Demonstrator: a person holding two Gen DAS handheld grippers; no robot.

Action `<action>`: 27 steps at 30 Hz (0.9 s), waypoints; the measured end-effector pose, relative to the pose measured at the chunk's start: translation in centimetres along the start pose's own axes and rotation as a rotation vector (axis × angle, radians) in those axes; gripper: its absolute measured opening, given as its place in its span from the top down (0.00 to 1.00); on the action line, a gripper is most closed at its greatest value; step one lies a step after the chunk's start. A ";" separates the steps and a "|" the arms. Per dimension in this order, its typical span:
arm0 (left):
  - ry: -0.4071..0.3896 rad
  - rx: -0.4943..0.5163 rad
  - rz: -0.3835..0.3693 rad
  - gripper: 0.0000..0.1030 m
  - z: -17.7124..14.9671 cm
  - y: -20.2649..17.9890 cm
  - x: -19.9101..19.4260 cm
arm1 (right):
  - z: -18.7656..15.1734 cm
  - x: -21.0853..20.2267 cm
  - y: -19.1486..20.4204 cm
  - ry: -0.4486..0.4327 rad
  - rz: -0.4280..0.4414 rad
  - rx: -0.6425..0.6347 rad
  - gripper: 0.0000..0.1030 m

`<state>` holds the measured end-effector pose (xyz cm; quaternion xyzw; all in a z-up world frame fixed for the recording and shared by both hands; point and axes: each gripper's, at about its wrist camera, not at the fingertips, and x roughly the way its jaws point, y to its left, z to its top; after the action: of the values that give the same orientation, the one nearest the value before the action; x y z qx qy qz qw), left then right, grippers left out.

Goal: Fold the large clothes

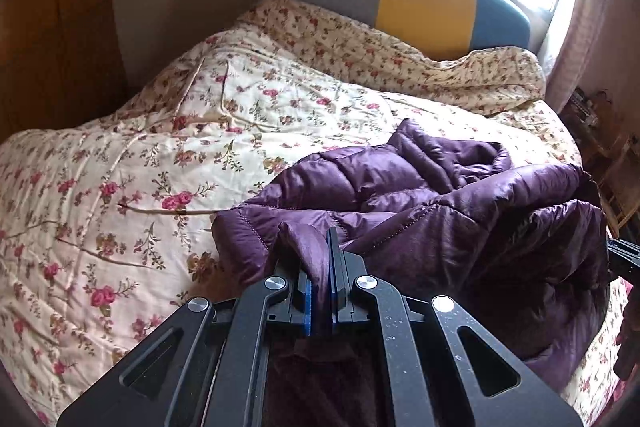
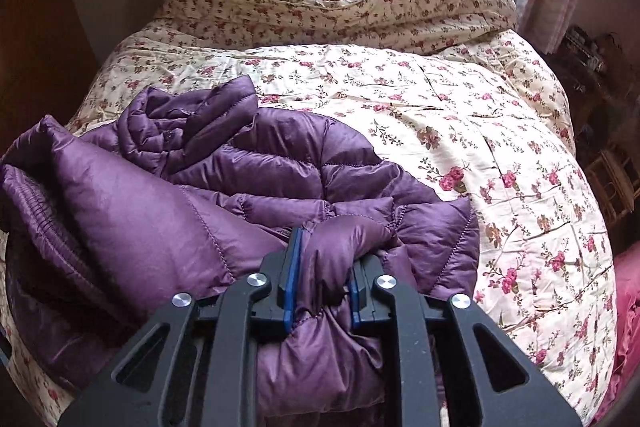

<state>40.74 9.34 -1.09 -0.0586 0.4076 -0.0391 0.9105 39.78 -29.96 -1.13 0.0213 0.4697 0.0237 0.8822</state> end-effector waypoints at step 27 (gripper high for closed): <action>0.079 -0.306 -0.392 0.21 -9.8 6.2 -2.6 | -7.3 -3.2 -8.4 0.060 0.252 0.287 0.02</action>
<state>31.84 15.09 -6.56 -0.2719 0.4247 -0.1550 0.8495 32.13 -38.46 -3.10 0.2051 0.4878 0.0674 0.8459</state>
